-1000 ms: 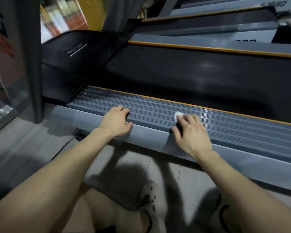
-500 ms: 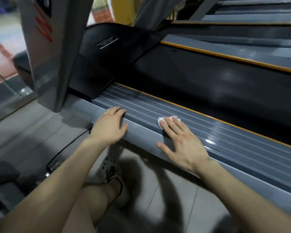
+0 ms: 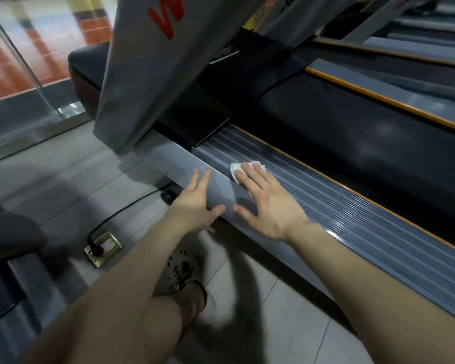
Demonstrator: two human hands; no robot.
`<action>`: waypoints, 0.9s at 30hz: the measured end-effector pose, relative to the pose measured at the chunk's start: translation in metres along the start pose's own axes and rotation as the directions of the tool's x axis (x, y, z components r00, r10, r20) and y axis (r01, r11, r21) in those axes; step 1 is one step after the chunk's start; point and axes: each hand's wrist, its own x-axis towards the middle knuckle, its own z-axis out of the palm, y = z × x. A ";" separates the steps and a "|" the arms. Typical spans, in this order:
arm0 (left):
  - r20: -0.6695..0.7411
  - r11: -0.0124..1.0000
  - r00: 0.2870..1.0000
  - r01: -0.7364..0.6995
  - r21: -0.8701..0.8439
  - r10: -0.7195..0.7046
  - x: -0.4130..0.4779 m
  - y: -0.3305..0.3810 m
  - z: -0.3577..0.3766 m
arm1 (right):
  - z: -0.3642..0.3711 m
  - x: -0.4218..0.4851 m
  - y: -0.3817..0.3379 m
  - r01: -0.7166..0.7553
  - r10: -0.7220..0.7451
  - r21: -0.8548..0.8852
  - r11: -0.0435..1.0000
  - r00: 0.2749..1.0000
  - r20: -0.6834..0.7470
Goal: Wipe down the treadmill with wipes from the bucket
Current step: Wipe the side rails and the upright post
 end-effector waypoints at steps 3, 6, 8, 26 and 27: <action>0.056 0.990 0.998 -0.025 -0.140 0.034 -0.002 0.008 0.014 | -0.003 -0.040 0.018 0.044 -0.043 -0.032 0.999 0.999 0.030; 0.054 0.976 0.997 -0.035 -0.216 0.048 -0.001 0.006 0.019 | -0.005 -0.032 0.024 0.044 -0.041 -0.058 0.997 0.998 0.055; 0.061 0.978 0.997 -0.034 -0.204 0.047 0.002 0.002 0.017 | -0.007 -0.001 0.017 0.041 -0.037 -0.052 0.998 0.997 0.071; -0.061 0.961 0.995 -0.096 -0.259 0.083 0.003 -0.008 0.020 | 0.000 0.111 -0.030 0.084 -0.081 -0.015 0.996 0.989 0.120; -0.116 0.965 0.990 -0.103 -0.243 0.076 0.003 -0.006 0.017 | 0.001 0.116 -0.031 0.085 -0.082 -0.013 0.996 0.989 0.126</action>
